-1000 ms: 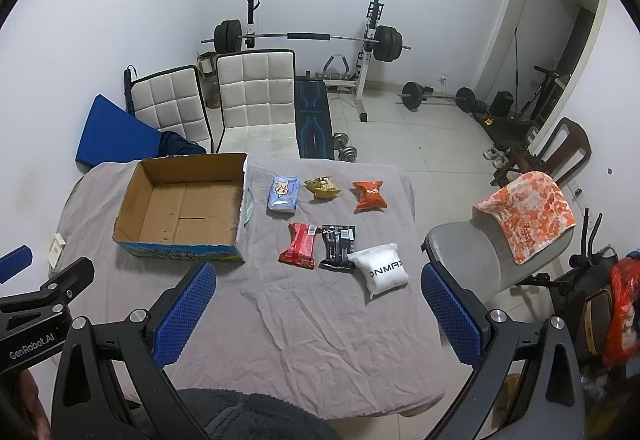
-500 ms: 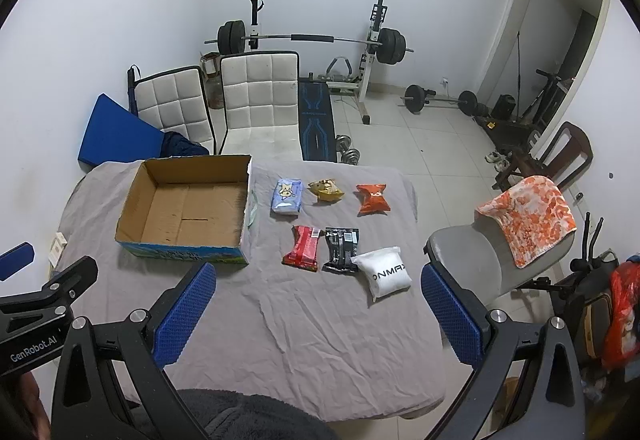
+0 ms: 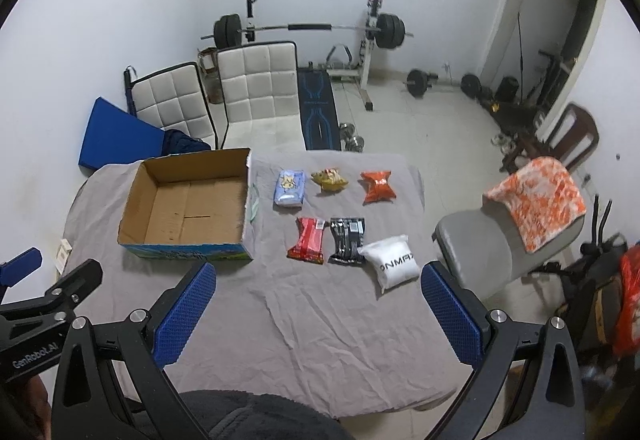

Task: Organize snacks
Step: 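Grasp the white NMAX bag with the right tool while the left tool grasps the red pack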

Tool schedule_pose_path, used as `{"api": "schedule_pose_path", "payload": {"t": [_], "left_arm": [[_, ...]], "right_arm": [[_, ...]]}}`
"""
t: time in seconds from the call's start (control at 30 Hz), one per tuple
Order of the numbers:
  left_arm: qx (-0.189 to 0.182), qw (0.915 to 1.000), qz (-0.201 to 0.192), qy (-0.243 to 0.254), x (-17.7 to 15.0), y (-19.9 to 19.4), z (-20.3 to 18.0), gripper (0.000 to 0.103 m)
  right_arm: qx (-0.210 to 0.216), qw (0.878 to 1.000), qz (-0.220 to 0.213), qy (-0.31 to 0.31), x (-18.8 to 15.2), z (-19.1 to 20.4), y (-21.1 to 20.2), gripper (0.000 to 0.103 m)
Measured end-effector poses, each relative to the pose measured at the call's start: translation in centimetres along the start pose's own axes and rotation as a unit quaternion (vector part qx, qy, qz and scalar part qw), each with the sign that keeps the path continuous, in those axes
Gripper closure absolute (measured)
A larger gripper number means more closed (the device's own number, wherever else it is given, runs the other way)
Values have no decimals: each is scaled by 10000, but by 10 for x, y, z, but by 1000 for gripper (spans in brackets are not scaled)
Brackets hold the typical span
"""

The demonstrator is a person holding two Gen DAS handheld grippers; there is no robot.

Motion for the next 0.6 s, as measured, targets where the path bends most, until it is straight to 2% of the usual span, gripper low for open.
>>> {"api": "schedule_pose_path", "payload": {"t": [0.17, 0.3, 0.47, 0.6], "left_arm": [[-239, 9996, -47, 155, 15, 29, -23, 0], [-396, 9985, 256, 285, 29, 76, -52, 0], [-314, 9950, 806, 496, 36, 159, -96, 0], [-218, 9866, 1541, 498, 30, 243, -133, 0]], "right_arm": [[-171, 9987, 419, 231, 6, -49, 48, 0], [-264, 9942, 952, 415, 4, -102, 110, 0], [-113, 9824, 1841, 293, -11, -155, 235, 0], [256, 9663, 2559, 109, -34, -176, 347, 0]]}}
Point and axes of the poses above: each gripper's, at about its wrist camera, not at the fingertips, and y roughly the way its jaws point, z to its left, x to its top, the point moved 1 cm from there along y, roughly the way its jaws point, and after that the axes turned 11 degrees about -y, right-handed, at the moved point
